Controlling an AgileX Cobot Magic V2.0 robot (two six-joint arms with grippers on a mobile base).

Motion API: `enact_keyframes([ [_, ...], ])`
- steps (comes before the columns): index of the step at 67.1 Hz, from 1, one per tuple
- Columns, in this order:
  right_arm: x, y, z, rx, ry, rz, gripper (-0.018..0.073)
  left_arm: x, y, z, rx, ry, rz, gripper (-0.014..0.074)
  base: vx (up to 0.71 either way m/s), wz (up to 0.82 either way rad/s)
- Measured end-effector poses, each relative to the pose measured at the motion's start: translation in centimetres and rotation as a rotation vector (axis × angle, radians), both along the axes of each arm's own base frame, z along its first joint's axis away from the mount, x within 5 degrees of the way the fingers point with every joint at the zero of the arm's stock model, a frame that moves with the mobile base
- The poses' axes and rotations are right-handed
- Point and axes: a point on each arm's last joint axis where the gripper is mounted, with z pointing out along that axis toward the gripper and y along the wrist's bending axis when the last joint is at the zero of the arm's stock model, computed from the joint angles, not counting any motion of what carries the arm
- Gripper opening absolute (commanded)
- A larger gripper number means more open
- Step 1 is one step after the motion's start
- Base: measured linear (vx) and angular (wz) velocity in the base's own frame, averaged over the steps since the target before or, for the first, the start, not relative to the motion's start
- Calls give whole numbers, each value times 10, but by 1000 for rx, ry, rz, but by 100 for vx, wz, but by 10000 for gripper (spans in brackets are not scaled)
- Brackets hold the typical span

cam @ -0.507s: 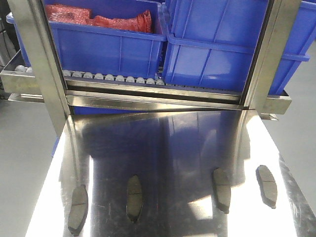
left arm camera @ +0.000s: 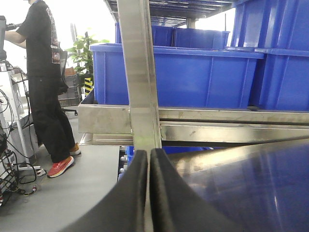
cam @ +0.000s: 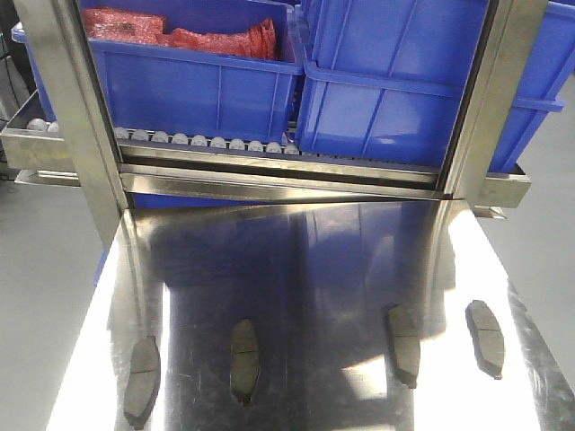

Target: Move and align brake pads A on conveyor

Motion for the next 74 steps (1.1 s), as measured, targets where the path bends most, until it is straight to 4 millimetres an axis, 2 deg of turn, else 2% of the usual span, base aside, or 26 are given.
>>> enact_keyframes([
  [36,0,0,0,0,0,0,-7,0,0,1,-11,-5,-1,-6,0,0],
  [43,0,0,0,0,0,0,-7,-1,0,6,-34,-70,0,-6,0,0],
  [56,0,0,0,0,0,0,-7,-8,2,31,-59,-350,12,-6,0,0],
  [64,0,0,0,0,0,0,-7,-12,3,45,-59,-427,14,-6,0,0],
  [69,0,0,0,0,0,0,-7,-17,3,66,-61,-473,12,-6,0,0],
  [74,0,0,0,0,0,0,-7,-21,3,95,-61,-487,8,-5,0,0],
])
